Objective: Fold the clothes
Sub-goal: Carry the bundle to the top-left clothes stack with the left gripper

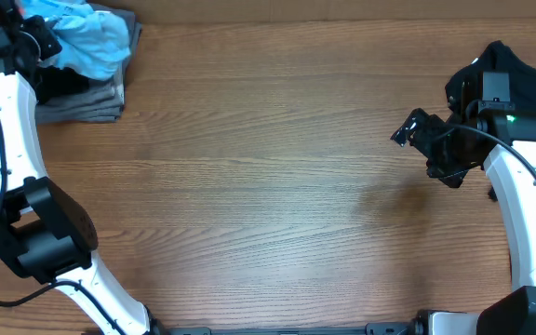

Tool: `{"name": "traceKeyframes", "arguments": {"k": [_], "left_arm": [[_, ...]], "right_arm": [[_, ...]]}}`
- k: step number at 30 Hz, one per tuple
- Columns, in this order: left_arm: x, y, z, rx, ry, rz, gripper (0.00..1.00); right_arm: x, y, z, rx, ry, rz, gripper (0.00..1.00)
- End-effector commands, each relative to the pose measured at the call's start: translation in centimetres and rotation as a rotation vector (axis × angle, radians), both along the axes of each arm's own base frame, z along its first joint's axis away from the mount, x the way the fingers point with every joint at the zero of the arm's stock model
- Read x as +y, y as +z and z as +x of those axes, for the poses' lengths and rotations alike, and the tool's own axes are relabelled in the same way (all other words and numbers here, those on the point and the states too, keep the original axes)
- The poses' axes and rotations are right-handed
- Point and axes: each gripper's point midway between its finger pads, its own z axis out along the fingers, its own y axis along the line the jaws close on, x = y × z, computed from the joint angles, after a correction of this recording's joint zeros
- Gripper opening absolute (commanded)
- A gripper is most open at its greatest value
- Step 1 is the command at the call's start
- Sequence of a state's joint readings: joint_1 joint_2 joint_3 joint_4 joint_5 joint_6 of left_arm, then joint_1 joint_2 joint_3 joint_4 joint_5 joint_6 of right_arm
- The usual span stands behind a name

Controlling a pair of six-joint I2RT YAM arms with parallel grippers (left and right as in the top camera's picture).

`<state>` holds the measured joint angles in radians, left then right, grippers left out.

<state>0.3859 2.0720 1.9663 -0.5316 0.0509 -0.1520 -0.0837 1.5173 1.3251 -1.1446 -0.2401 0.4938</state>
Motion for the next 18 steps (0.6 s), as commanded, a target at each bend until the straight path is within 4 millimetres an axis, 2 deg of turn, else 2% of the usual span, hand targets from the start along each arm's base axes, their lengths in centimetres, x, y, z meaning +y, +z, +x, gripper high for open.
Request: {"name": "traceKeyframes", "arguments": {"k": [1,3,4,6,7,9,10,11,12,14,17,18], "left_arm": [[3.7,-0.3,0.3,-0.013,0.148,0.065,0.04],[5.4,-1.5,0.6,-0.010,0.196,0.091,0.05],[6.5,-2.2,0.5,-0.005,0.235,0.109,0.10],[8.5,-3.5,0.1,0.005,0.327,0.129,0.12],[9.6,-4.2,-0.3,0.011,0.373,0.136,0.18],[11.2,-5.3,-1.1,0.034,0.425,0.155,0.45],[11.8,-5.6,-1.4,0.044,0.442,0.160,0.52],[12.1,-5.8,-1.7,0.052,0.448,0.164,0.52],[12.4,-5.9,-2.0,0.059,0.458,0.166,0.56],[12.6,-5.6,-2.3,0.063,0.461,0.165,0.75],[12.0,-3.6,-2.5,0.043,0.456,0.169,0.94],[11.5,-2.1,-2.4,0.018,0.451,0.175,0.98]], "right_arm": [[0.1,0.8,0.0,-0.022,-0.003,0.007,1.00],[0.1,0.8,-0.1,-0.016,-0.003,0.008,1.00],[0.1,0.8,-0.2,-0.012,-0.003,0.008,1.00],[0.1,0.7,-0.5,-0.001,-0.003,0.009,1.00],[0.1,0.6,-0.6,0.007,-0.003,0.009,1.00],[0.2,0.5,-1.0,0.023,-0.003,0.010,1.00],[0.2,0.5,-1.1,0.028,-0.003,0.011,1.00],[0.2,0.5,-1.2,0.031,-0.003,0.011,1.00],[0.2,0.5,-1.2,0.032,-0.003,0.011,1.00],[0.2,0.5,-1.2,0.031,-0.003,0.010,1.00],[0.2,0.5,-1.1,0.027,-0.003,0.011,1.00],[0.2,0.5,-1.1,0.027,-0.003,0.011,1.00]]}}
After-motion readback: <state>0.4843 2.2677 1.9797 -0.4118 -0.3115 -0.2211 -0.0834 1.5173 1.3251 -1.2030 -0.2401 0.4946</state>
